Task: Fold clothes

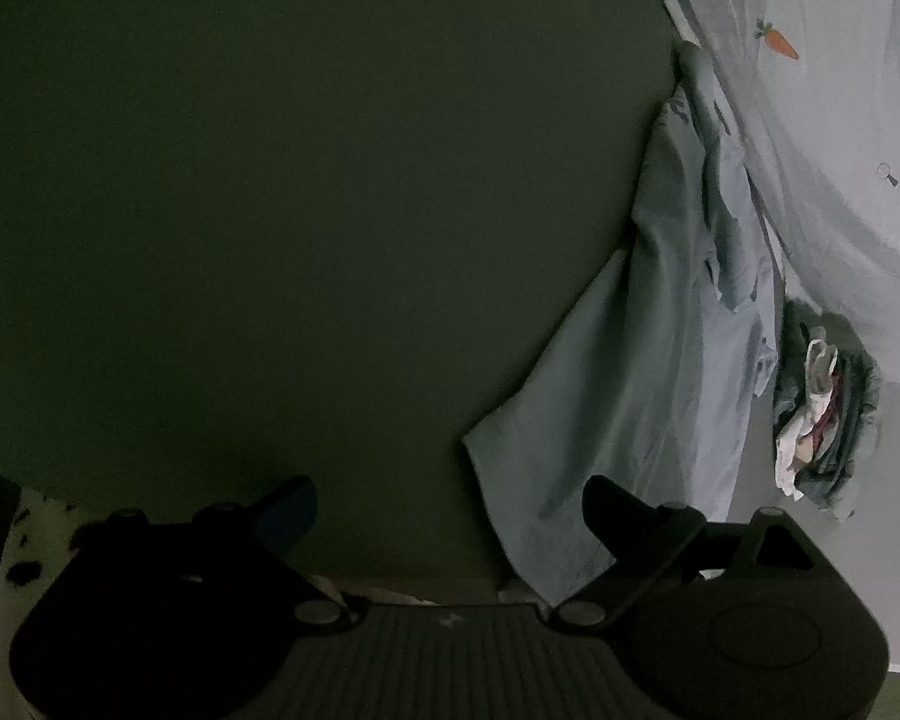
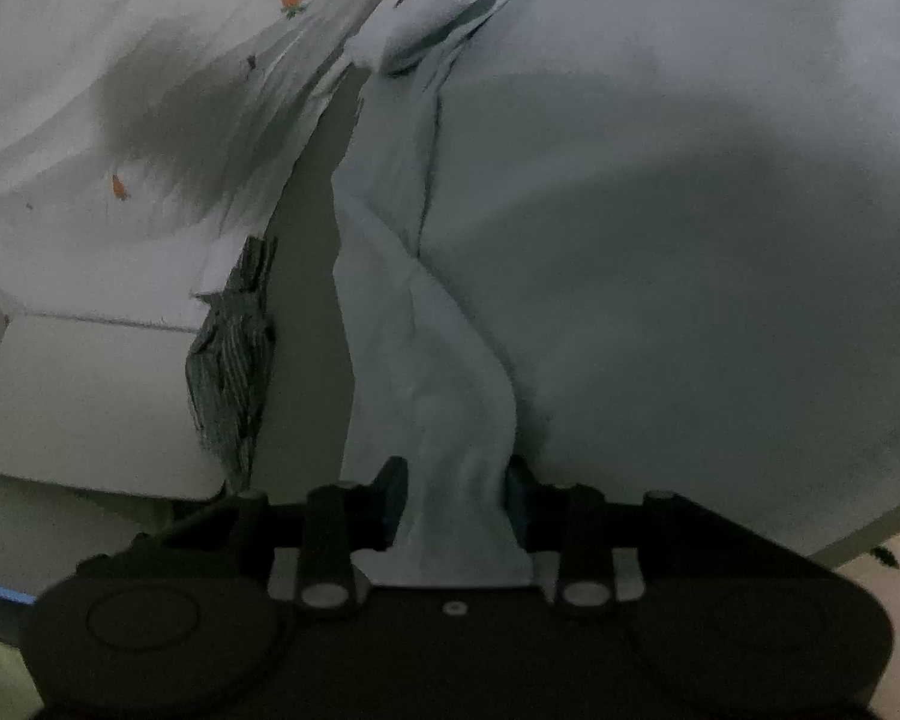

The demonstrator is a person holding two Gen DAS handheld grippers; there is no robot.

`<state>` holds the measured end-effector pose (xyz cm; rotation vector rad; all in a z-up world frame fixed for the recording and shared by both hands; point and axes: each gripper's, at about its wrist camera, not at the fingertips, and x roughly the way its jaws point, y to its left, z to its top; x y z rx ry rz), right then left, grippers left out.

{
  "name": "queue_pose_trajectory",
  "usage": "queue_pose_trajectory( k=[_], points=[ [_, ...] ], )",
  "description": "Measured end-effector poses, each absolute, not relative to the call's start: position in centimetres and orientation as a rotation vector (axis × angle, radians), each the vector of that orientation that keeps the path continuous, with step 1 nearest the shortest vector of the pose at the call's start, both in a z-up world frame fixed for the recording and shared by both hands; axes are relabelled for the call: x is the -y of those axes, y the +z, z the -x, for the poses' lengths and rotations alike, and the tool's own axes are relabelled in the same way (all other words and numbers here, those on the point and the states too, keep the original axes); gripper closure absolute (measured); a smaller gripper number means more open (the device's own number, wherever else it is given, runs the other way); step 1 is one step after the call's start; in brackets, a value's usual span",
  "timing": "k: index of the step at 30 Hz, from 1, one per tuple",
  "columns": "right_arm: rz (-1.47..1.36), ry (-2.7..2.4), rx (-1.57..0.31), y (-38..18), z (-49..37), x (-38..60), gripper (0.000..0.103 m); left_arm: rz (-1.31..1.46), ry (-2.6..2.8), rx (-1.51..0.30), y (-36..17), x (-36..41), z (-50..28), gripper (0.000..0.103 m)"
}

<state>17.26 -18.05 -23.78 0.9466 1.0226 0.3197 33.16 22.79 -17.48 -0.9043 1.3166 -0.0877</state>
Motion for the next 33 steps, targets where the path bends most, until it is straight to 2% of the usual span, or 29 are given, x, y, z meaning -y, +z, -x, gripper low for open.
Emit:
queue_pose_trajectory(
  k=[1, 2, 3, 4, 5, 8, 13, 20, 29, 33],
  points=[
    [-0.937, 0.333, -1.028, -23.7, -17.4, 18.0, 0.066, 0.906, -0.086, -1.315, -17.5, -22.6, -33.2, 0.008],
    [-0.928, 0.348, -1.030, -23.7, -17.5, 17.9, 0.071, 0.904, -0.085, -1.313, -17.4, -22.5, -33.1, 0.008],
    [-0.928, 0.364, -1.028, -23.6, -17.6, 17.9, 0.087, 0.899, -0.087, -1.309, -17.3, -22.3, -33.1, 0.008],
    [-0.944, 0.382, -1.023, -23.7, -17.7, 18.0, 0.094, 0.894, -0.099, -1.301, -17.1, -22.1, -33.1, 0.008],
    [-0.983, 0.401, -1.012, -23.7, -17.6, 18.4, 0.096, 0.890, -0.113, -1.291, -16.9, -21.9, -33.1, 0.009],
    [-1.143, 0.464, -0.962, -24.1, -17.2, 19.5, 0.097, 0.911, -0.197, -1.237, -16.2, -21.0, -33.0, 0.013],
    [-1.405, 0.501, -0.946, -25.9, -17.3, 20.2, 0.097, 1.097, -0.327, -1.198, -17.0, -19.4, -33.2, 0.027],
    [-1.521, 0.528, -1.003, -26.9, -17.6, 19.8, 0.097, 1.389, -0.407, -1.127, -18.5, -17.3, -33.1, 0.027],
    [-1.579, 0.519, -0.987, -26.4, -18.1, 20.7, 0.097, 1.445, -0.367, -1.146, -18.4, -17.1, -31.8, 0.026],
    [-1.581, 0.520, -0.996, -26.1, -18.5, 20.8, 0.097, 1.482, -0.324, -1.152, -19.0, -17.3, -30.9, 0.020]
  ],
)
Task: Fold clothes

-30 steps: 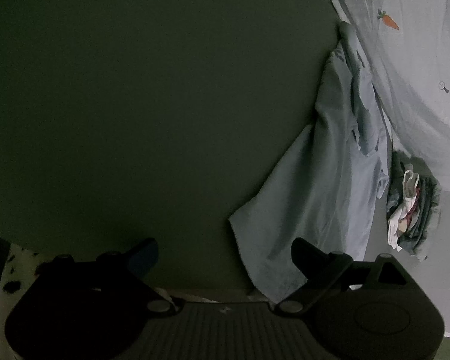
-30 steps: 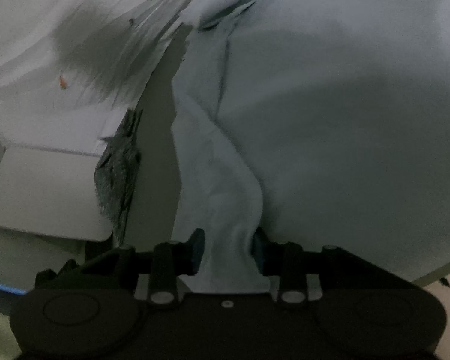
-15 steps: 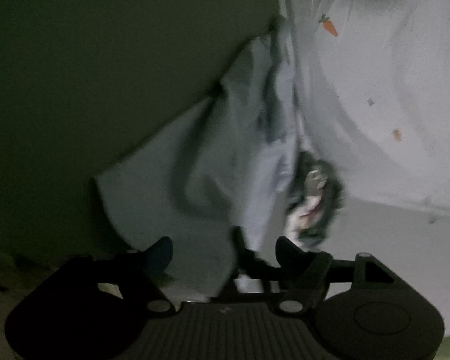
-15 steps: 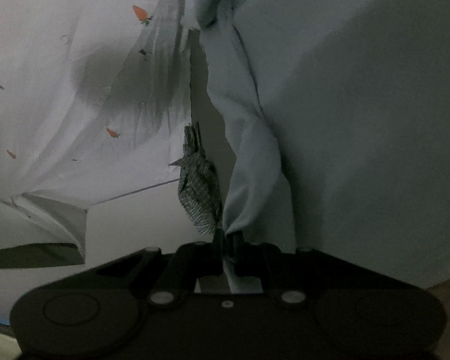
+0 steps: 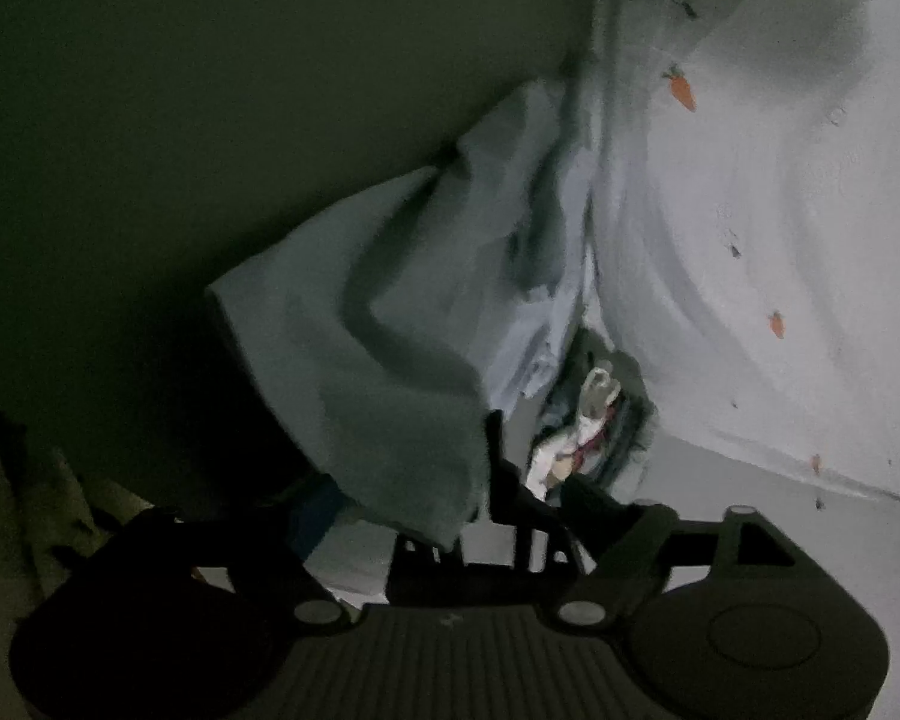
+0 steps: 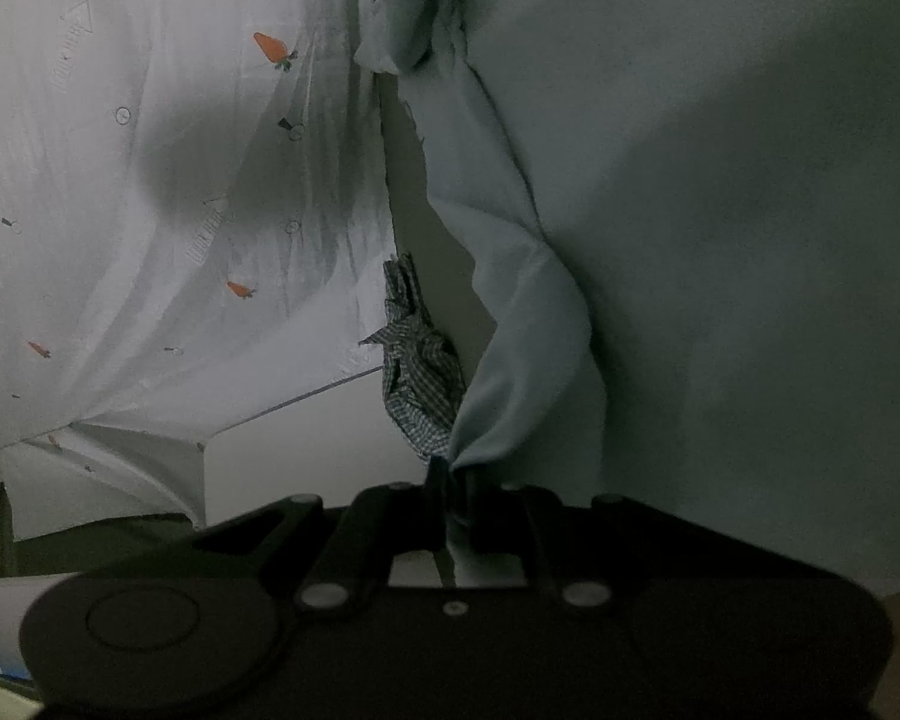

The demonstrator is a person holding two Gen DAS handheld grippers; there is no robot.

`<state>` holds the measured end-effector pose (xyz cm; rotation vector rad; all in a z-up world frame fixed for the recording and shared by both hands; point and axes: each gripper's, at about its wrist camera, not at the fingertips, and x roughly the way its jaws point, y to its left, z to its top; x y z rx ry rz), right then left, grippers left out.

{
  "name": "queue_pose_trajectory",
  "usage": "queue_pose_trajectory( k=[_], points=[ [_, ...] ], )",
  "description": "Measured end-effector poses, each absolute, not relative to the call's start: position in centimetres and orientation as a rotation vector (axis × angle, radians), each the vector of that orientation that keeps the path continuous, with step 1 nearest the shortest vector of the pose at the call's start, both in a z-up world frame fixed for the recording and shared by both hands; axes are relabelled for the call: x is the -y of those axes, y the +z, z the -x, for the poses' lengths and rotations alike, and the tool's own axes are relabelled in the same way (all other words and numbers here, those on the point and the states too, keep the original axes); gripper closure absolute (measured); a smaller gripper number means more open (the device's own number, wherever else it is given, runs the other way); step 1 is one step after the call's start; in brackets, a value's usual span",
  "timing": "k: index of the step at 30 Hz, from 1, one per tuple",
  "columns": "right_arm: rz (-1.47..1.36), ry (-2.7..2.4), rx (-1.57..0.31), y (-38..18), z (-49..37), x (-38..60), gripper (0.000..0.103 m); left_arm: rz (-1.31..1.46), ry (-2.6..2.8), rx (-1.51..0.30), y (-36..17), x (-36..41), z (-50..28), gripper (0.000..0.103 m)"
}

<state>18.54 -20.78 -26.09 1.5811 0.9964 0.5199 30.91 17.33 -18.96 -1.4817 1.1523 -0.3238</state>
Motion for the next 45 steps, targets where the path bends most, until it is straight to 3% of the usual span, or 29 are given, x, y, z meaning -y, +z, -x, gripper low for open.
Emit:
queue_pose_trajectory(
  k=[7, 11, 14, 15, 16, 18, 23, 26, 28, 30, 34, 39, 40, 41, 42, 45],
  points=[
    [-1.596, 0.520, -1.021, -26.2, -18.7, 20.9, 0.097, 1.540, -0.318, -1.193, -20.3, -15.3, -31.7, 0.019],
    [-1.596, 0.521, -1.029, -26.3, -18.6, 21.1, 0.097, 1.591, -0.283, -1.128, -20.6, -15.6, -32.0, 0.023],
    [-1.594, 0.522, -1.033, -26.4, -18.5, 21.2, 0.097, 1.611, -0.288, -1.080, -20.3, -15.6, -32.3, 0.039],
    [-1.595, 0.522, -1.031, -26.3, -18.4, 21.3, 0.097, 1.597, -0.282, -1.077, -20.1, -15.6, -32.3, 0.051],
    [-1.593, 0.521, -1.030, -26.3, -18.4, 21.4, 0.097, 1.578, -0.268, -1.076, -20.0, -15.4, -32.3, 0.069],
    [-1.587, 0.513, -1.030, -26.1, -18.3, 21.6, 0.097, 1.552, -0.235, -1.067, -19.8, -15.3, -32.3, 0.091],
    [-1.497, 0.489, -1.012, -24.6, -17.4, 22.5, 0.092, 1.537, -0.221, -0.996, -18.9, -15.4, -31.8, 0.094],
    [-1.278, 0.354, -0.967, -22.0, -15.8, 24.6, 0.090, 1.575, -0.185, -0.972, -18.9, -16.0, -31.5, 0.094],
    [-1.066, 0.203, -0.909, -19.6, -14.1, 26.9, 0.085, 1.595, -0.164, -0.966, -19.1, -16.6, -31.3, 0.094],
    [-0.808, 0.013, -0.863, -17.4, -12.2, 29.3, 0.074, 1.611, -0.153, -0.957, -19.2, -17.0, -31.1, 0.094],
    [-0.418, -0.275, -0.869, -16.3, -10.1, 33.7, 0.063, 1.619, -0.127, -0.907, -19.2, -17.1, -30.3, 0.094],
    [-0.361, -0.278, -0.918, -18.8, -10.0, 37.7, 0.052, 1.711, -0.064, -0.793, -19.6, -15.9, -28.2, 0.095],
    [-0.340, -0.238, -0.907, -18.9, -10.0, 37.8, 0.056, 1.718, -0.052, -0.774, -19.6, -15.6, -27.9, 0.097],
    [-0.324, -0.196, -0.901, -18.9, -10.0, 37.8, 0.094, 1.735, -0.038, -0.760, -19.6, -15.3, -27.6, 0.098],
    [-0.337, -0.153, -0.903, -18.8, -10.2, 38.0, 0.101, 1.762, -0.024, -0.743, -19.5, -15.1, -27.3, 0.101],
    [-0.490, -0.059, -0.841, -16.5, -9.6, 40.1, 0.101, 1.827, 0.017, -0.676, -18.0, -14.5, -26.3, 0.102]
  ],
)
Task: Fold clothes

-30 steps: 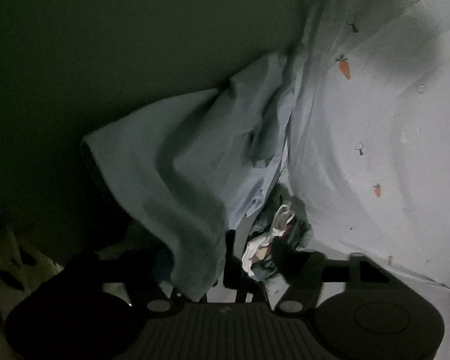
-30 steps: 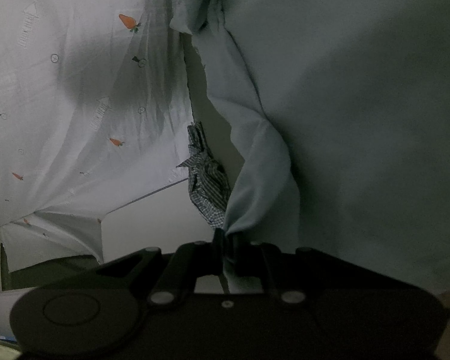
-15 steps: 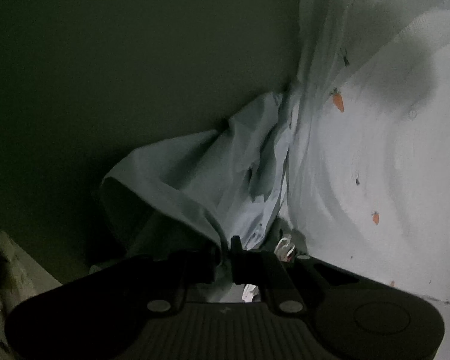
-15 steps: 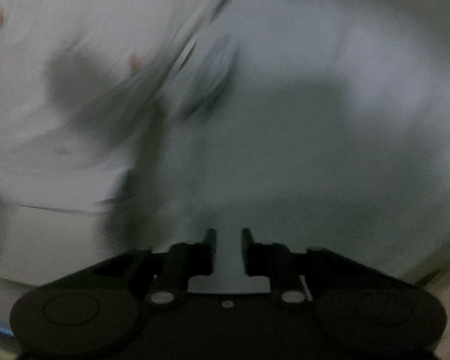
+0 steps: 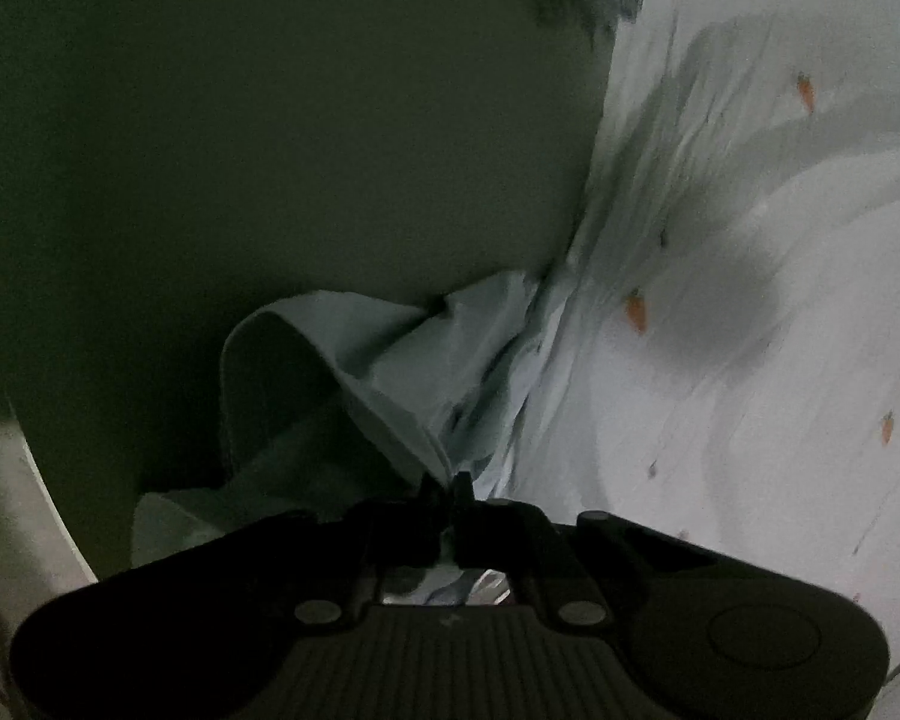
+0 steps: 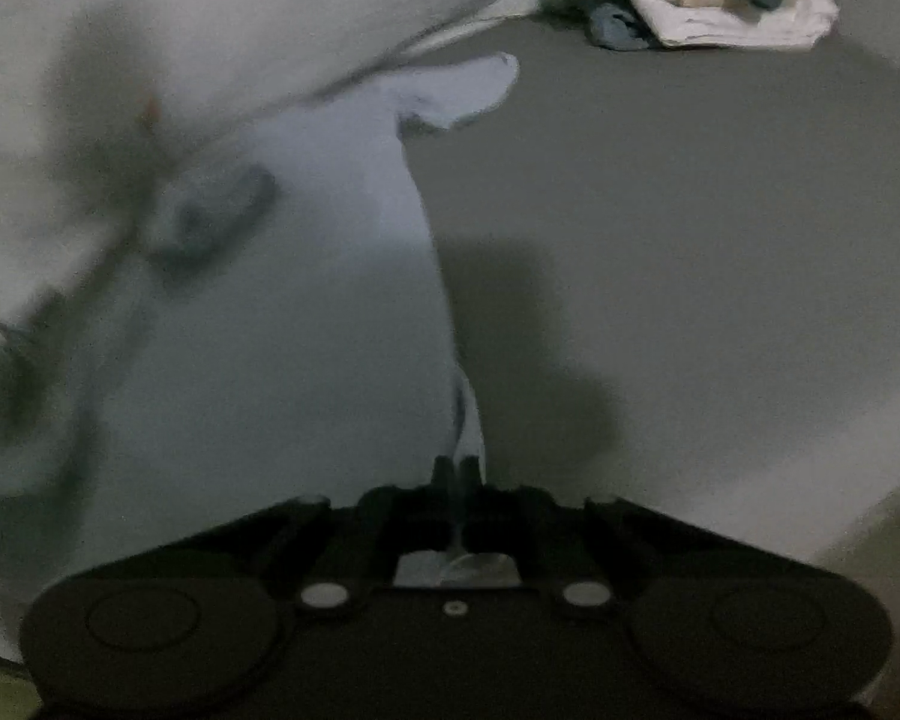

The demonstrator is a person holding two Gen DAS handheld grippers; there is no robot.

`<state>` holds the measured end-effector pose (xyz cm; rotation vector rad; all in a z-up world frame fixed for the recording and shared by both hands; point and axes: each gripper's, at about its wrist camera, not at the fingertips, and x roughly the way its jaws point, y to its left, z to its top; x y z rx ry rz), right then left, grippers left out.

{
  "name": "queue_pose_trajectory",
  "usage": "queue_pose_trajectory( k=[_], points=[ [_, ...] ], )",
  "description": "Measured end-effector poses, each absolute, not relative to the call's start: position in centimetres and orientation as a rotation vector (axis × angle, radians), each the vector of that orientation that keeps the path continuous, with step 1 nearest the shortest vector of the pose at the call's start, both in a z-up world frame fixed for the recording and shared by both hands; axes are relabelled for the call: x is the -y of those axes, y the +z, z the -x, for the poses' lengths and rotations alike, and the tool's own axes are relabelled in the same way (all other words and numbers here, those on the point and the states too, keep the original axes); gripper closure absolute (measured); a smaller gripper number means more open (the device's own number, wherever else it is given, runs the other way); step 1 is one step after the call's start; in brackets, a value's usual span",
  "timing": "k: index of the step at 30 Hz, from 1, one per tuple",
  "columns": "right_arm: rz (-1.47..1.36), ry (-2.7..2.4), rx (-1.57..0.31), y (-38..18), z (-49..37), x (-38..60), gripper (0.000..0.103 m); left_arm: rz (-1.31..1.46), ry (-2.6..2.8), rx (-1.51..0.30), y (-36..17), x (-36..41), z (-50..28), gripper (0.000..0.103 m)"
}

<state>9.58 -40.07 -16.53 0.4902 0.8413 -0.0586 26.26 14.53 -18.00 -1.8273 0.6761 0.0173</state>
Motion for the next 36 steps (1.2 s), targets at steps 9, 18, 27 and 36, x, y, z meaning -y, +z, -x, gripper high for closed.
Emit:
queue_pose_trajectory(
  k=[9, 18, 27, 36],
  points=[
    [-0.712, -0.073, -0.675, -11.1, -8.0, 45.7, 0.101, 1.777, 0.145, -0.464, -10.4, -15.3, -23.5, 0.102],
    [-0.686, -0.140, -0.771, -14.0, -8.6, 48.1, 0.101, 1.710, 0.321, -0.505, -12.1, -14.5, -21.1, 0.103],
    [-0.639, -0.202, -0.913, -15.9, -9.9, 47.3, 0.092, 1.515, 0.165, -0.717, -11.8, -10.5, -23.9, 0.103],
    [-0.550, -0.135, -0.863, -14.0, -12.1, 44.4, 0.073, 1.432, -0.003, -1.207, -17.3, -2.7, -28.3, 0.091]
  ],
)
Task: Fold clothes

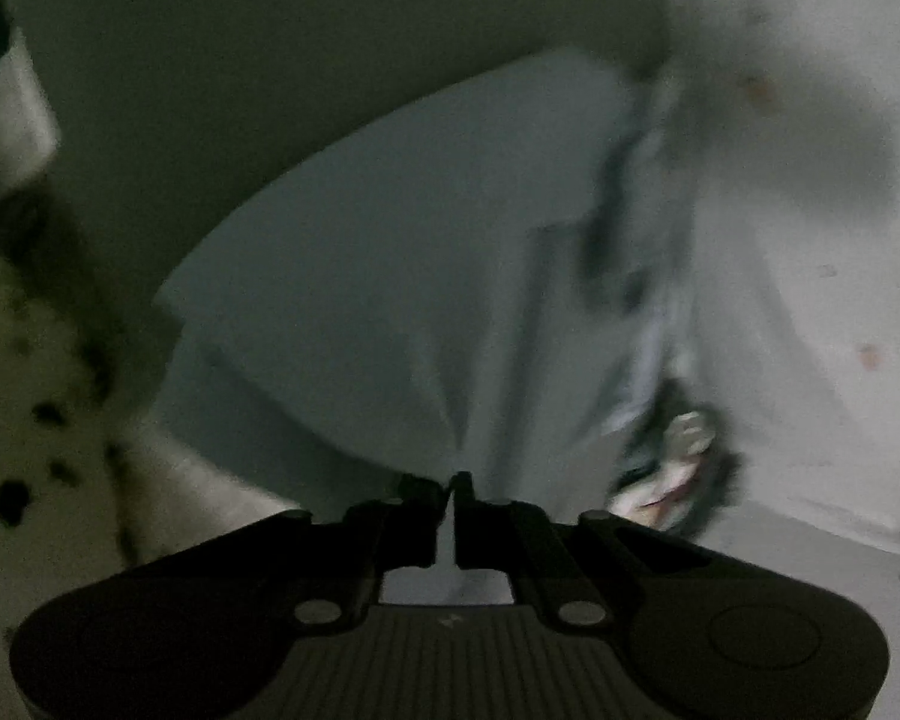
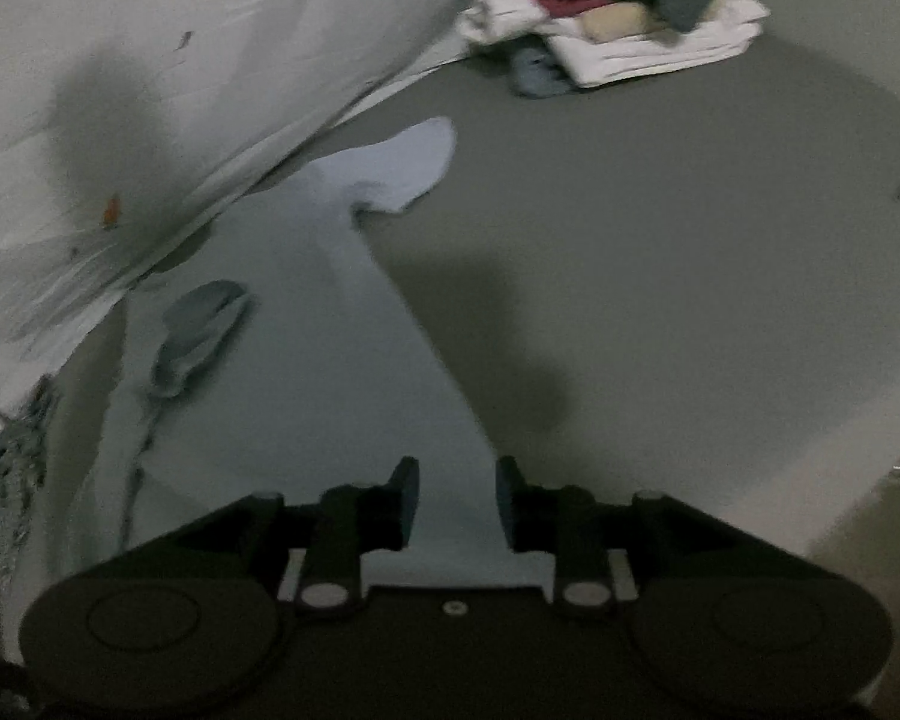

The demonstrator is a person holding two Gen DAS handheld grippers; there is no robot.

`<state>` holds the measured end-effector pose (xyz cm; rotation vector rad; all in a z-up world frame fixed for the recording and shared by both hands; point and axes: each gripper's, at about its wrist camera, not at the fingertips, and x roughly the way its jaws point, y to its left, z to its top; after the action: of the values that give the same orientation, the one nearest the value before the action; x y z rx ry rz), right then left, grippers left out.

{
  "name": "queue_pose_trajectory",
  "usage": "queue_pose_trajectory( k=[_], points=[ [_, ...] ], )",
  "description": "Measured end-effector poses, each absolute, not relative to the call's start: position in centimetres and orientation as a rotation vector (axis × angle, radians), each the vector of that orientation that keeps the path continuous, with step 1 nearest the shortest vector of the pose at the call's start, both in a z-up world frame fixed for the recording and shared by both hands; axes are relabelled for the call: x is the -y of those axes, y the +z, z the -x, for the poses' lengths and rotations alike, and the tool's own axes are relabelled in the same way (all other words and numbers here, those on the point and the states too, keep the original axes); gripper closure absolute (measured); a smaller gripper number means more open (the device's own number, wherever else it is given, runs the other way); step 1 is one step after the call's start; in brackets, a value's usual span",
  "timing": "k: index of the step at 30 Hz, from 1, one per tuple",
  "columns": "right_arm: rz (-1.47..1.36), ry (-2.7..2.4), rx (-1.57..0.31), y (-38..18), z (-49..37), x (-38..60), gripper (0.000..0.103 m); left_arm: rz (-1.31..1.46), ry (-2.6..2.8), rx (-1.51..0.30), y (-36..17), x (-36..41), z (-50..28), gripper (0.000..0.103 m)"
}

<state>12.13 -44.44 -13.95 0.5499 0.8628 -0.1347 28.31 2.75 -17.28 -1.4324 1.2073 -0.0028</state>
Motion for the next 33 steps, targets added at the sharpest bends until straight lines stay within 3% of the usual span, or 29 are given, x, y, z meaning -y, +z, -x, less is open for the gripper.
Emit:
queue_pose_trajectory(
  k=[2, 6, 10, 12, 14, 20, 29, 32, 33],
  points=[
    [-0.588, -0.100, -0.870, -14.0, -12.5, 43.7, 0.073, 1.410, -0.016, -1.223, -17.3, -2.9, -28.6, 0.084],
    [-0.641, -0.004, -0.875, -14.2, -13.6, 41.9, 0.072, 1.376, -0.071, -1.091, -15.0, -4.7, -28.6, 0.064],
    [-0.655, 0.103, -0.900, -14.6, -17.5, 38.8, 0.071, 1.355, -0.085, -0.941, -12.0, -7.3, -28.9, 0.054],
    [-0.647, 0.156, -0.894, -14.1, -20.3, 36.8, 0.063, 1.289, -0.043, -0.919, -11.0, -8.7, -29.4, 0.049],
    [-0.622, 0.194, -0.867, -13.5, -23.4, 34.9, 0.056, 1.244, -0.009, -0.913, -10.9, -10.1, -31.1, 0.049],
    [-0.561, 0.225, -0.818, -12.2, -33.9, 30.3, 0.053, 1.261, -0.022, -0.905, -12.0, -13.3, -39.9, 0.048],
    [-0.612, 0.138, -0.939, -17.4, -43.6, 27.0, 0.052, 1.133, -0.191, -0.977, -15.6, -14.6, -59.5, 0.043],
    [-0.669, 0.111, -0.972, -18.5, -44.7, 26.8, 0.056, 1.085, -0.231, -0.984, -16.5, -13.4, -65.6, 0.039],
    [-0.693, 0.100, -0.978, -18.8, -44.9, 26.9, 0.063, 1.075, -0.239, -0.992, -16.7, -13.0, -67.4, 0.039]
  ],
)
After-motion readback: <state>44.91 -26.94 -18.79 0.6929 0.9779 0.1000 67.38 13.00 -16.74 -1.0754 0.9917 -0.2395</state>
